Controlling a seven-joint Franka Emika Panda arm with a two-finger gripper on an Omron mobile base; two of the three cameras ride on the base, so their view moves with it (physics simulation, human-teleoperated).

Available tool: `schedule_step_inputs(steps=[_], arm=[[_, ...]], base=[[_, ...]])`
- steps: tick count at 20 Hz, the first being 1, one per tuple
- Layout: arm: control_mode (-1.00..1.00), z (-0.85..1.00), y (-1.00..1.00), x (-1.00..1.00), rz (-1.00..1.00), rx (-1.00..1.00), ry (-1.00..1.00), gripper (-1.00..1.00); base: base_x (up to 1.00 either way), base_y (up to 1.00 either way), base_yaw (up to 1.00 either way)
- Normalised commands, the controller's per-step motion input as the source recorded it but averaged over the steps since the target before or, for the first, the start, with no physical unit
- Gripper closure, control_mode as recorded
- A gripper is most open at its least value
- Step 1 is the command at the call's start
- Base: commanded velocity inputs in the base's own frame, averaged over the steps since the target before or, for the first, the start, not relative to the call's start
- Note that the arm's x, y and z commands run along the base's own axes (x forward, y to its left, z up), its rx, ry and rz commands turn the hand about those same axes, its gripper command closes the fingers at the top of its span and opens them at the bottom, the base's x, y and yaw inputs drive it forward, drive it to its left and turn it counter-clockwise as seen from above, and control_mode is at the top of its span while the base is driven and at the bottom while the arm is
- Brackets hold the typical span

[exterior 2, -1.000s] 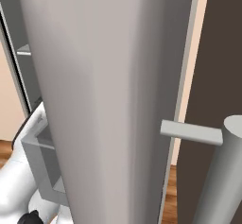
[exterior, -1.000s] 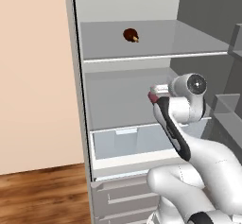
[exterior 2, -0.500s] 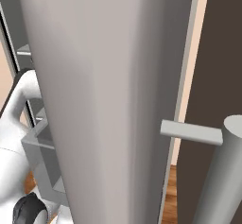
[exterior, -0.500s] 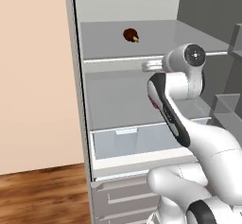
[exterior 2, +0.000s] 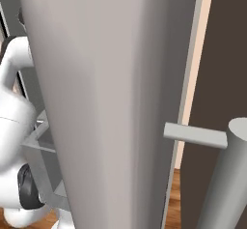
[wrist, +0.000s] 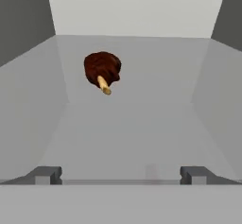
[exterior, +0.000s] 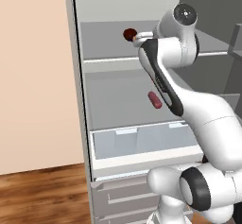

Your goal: Move the salami and steak from the top shelf to the second highest shelf to make space. Then, place the pitcher from the counter on the cleared top shelf.

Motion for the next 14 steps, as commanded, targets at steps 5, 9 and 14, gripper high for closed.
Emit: schedule_step_inputs(steps=[5, 9, 14], arm=[[-1.00, -0.03, 0.07, 0.51, 0.00, 0.00, 0.05, -1.00], [-1.00, -0.33, 0.00, 0.55, 0.00, 0.00, 0.00, -1.00], [-1.00, -0.33, 0.02, 0.65, 0.00, 0.00, 0.00, -1.00]], base=[[0.00, 0.00, 0.00], [0.00, 0.00, 0.00], [0.00, 0.00, 0.00]])
